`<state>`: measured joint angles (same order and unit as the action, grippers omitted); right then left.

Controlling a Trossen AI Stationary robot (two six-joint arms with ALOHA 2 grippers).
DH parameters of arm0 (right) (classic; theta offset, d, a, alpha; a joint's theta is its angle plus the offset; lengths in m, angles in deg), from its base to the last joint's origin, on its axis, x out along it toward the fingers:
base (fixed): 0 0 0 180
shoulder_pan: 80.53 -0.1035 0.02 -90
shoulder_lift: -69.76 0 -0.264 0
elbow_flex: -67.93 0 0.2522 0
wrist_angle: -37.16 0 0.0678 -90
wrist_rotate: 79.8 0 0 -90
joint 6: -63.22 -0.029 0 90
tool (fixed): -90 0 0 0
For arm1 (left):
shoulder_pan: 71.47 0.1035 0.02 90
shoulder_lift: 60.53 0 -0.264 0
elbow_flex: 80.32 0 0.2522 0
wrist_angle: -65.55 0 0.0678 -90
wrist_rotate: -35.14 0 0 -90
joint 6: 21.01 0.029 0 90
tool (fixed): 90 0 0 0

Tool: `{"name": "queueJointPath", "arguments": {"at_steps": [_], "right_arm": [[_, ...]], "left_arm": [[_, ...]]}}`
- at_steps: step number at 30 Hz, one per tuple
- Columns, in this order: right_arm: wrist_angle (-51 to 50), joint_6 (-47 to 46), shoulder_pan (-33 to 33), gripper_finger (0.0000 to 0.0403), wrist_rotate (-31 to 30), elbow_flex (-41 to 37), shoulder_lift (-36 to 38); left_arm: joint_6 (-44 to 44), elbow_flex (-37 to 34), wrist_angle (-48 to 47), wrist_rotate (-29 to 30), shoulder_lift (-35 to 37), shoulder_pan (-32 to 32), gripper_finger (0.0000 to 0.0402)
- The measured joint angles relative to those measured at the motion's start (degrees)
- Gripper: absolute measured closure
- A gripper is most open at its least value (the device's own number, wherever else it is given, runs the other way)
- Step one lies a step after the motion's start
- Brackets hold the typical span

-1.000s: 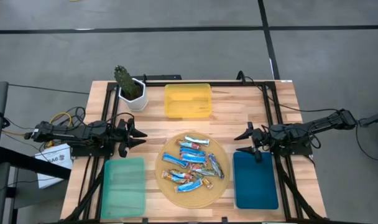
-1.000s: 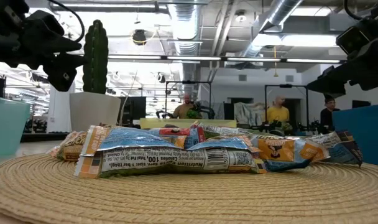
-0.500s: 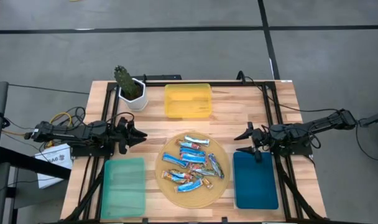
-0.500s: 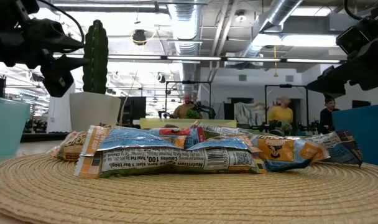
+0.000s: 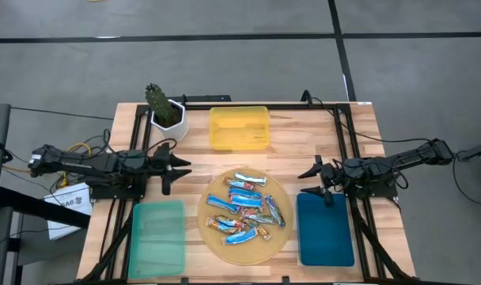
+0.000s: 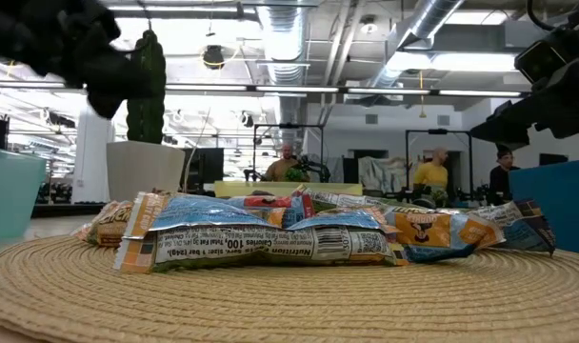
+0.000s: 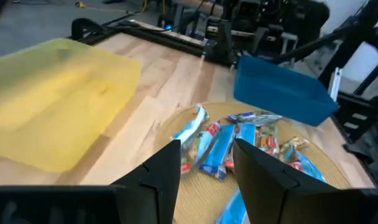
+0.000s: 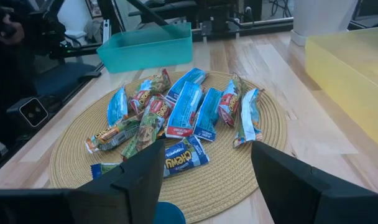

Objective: Pick and place Granola Bars by type
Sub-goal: Put the red granola bar into the light blue bin

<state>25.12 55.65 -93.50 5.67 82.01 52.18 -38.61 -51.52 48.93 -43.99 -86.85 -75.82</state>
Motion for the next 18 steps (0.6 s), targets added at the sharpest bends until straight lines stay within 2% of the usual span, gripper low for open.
{"name": "queueJointPath", "arguments": {"at_steps": [11, 18], "right_arm": [[0.0, -0.01, -0.01, 0.0168, 0.0, 0.0, -0.01], [0.0, 0.0, -0.02, 0.0168, 0.0, -0.01, 0.0]], "left_arm": [[14.59, 19.38, -0.12, 1.02, -27.98, -2.99, 0.0262], [23.35, 32.85, -4.74, 3.23, -44.34, -5.67, 0.0262]]}}
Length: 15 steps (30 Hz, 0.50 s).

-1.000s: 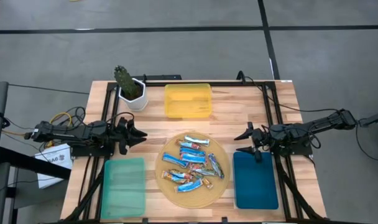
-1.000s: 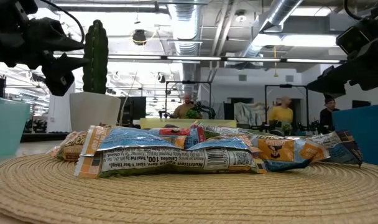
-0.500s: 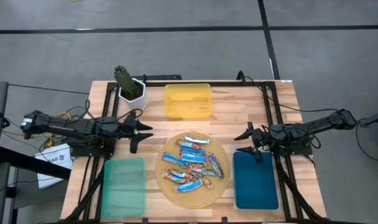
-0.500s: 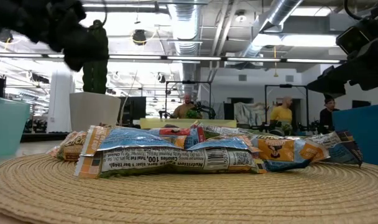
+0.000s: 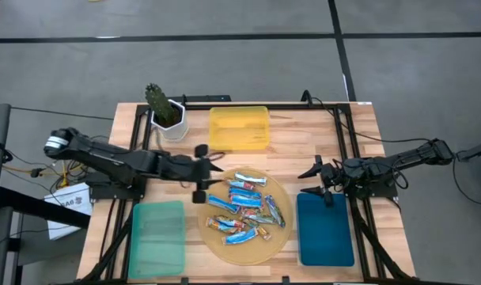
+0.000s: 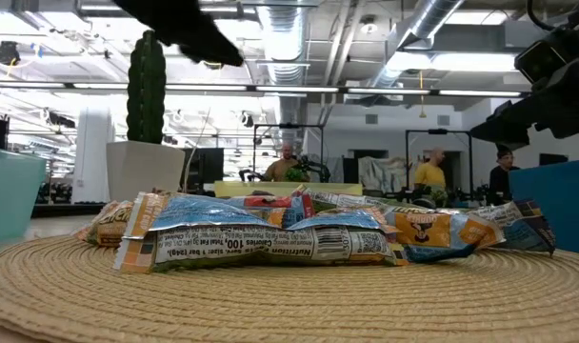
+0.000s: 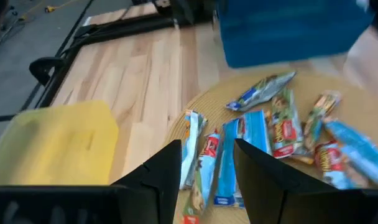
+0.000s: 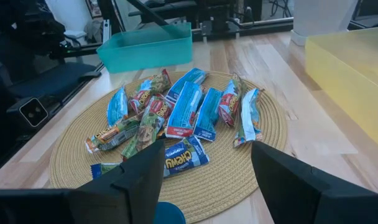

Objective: Pick and place Granola Bars by type
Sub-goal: Put the red granola bar into the light blue bin

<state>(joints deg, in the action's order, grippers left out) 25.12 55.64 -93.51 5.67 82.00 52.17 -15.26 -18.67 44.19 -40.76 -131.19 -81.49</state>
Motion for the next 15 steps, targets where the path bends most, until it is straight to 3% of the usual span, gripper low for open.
{"name": "queueJointPath", "arguments": {"at_steps": [9, 15], "right_arm": [[0.01, 0.0, 0.0, 0.0168, 0.0, 0.01, 0.0], [0.0, 0.0, 0.0, 0.0168, 0.0, -0.01, -0.01]], "left_arm": [[2.11, 16.43, -8.91, 2.26, -17.88, -4.52, 0.0262], [2.11, 23.76, -13.2, 2.94, -24.77, -6.83, 0.0262]]}}
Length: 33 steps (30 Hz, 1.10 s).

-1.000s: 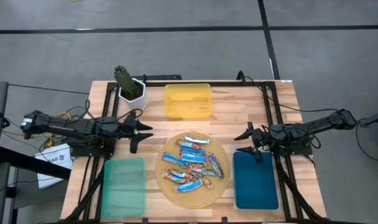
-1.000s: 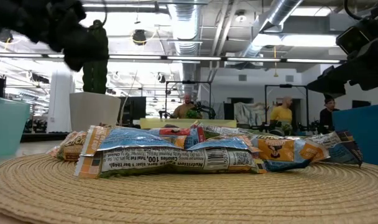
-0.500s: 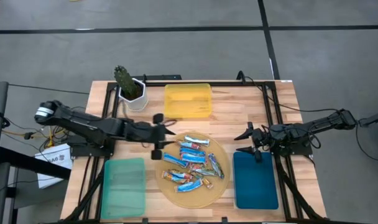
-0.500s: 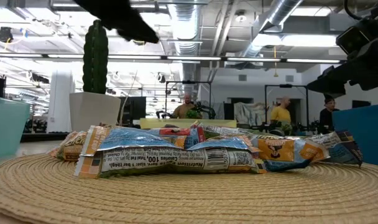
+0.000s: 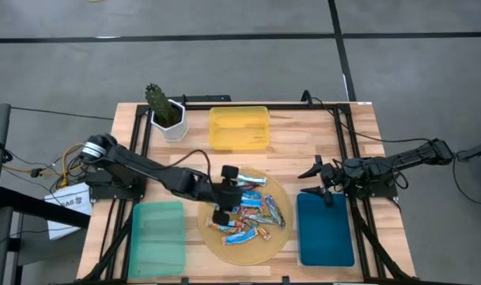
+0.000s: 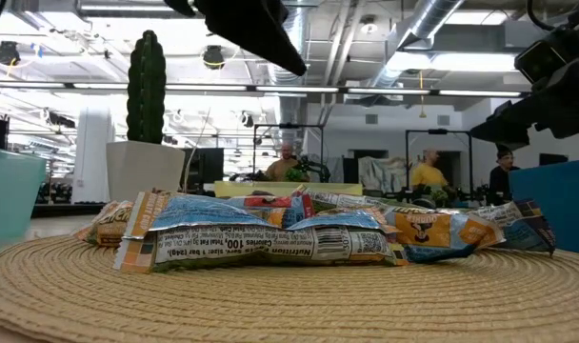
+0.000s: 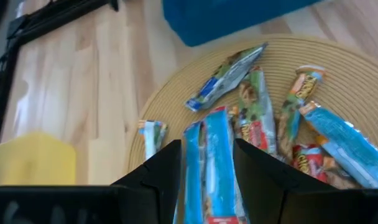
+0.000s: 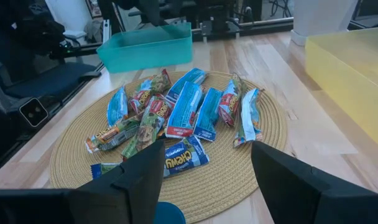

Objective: Pick and place Granola Bars by type
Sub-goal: Put the red granola bar into the light blue bin

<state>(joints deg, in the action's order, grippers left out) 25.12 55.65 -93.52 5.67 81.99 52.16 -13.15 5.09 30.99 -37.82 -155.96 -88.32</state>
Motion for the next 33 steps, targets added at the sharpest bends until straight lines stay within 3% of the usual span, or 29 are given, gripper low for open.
{"name": "queueJointPath", "arguments": {"at_steps": [14, 33], "right_arm": [[0.15, 0.0, 0.0, 0.0168, 0.0, 0.0, -0.01], [0.0, 0.0, 0.02, 0.0168, 0.02, 0.02, -0.88]], "left_arm": [[-0.02, 0.45, -8.74, 0.19, -2.0, 2.12, 0.0262], [0.82, 0.07, -11.38, 1.61, -13.28, 7.94, 0.0262]]}}
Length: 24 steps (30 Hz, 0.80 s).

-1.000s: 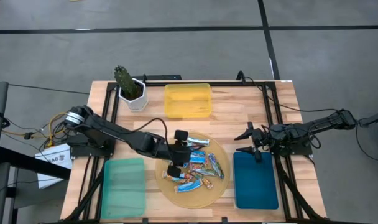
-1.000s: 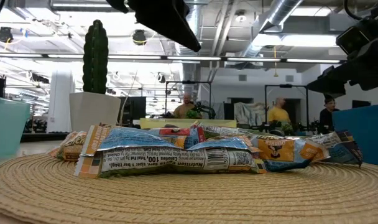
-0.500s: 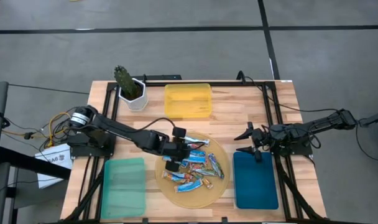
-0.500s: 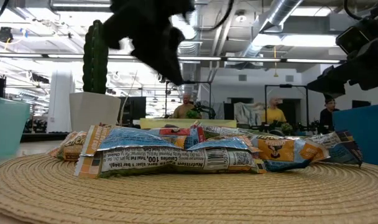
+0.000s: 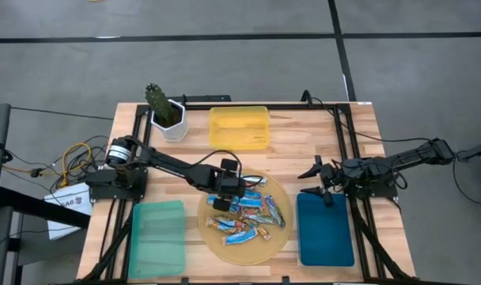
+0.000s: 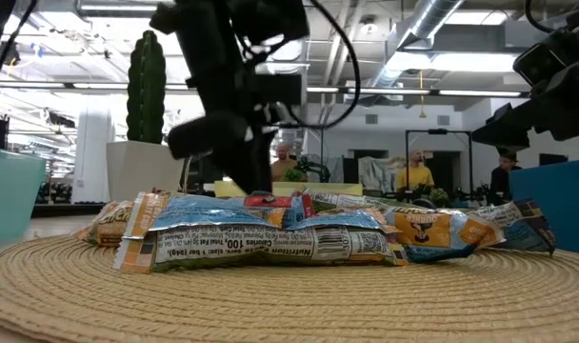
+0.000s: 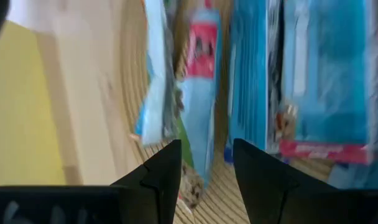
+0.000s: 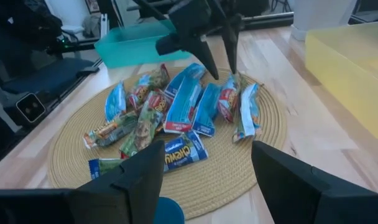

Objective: Pick and place Granola Bars by type
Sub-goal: Put the red granola bar into the light blue bin

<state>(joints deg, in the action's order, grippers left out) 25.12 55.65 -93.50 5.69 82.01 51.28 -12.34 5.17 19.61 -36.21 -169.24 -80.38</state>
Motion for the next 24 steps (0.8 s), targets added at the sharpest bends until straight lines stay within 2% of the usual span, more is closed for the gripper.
{"name": "queueJointPath", "arguments": {"at_steps": [6, 12, 24], "right_arm": [[0.06, 0.0, -0.01, 0.0168, 0.0, 0.0, 0.02], [0.05, -0.01, 0.0, 0.0168, 0.0, 0.0, 0.02], [0.02, 0.0, 0.0, 0.0168, -0.02, -0.01, 0.01]], "left_arm": [[0.08, -0.02, -0.33, 0.27, -1.24, 0.27, 0.0262], [0.02, -0.02, -0.54, 3.26, -1.24, 1.45, 0.0262], [-0.4, -1.42, 0.11, 0.03, -1.19, 2.88, 0.0262]]}}
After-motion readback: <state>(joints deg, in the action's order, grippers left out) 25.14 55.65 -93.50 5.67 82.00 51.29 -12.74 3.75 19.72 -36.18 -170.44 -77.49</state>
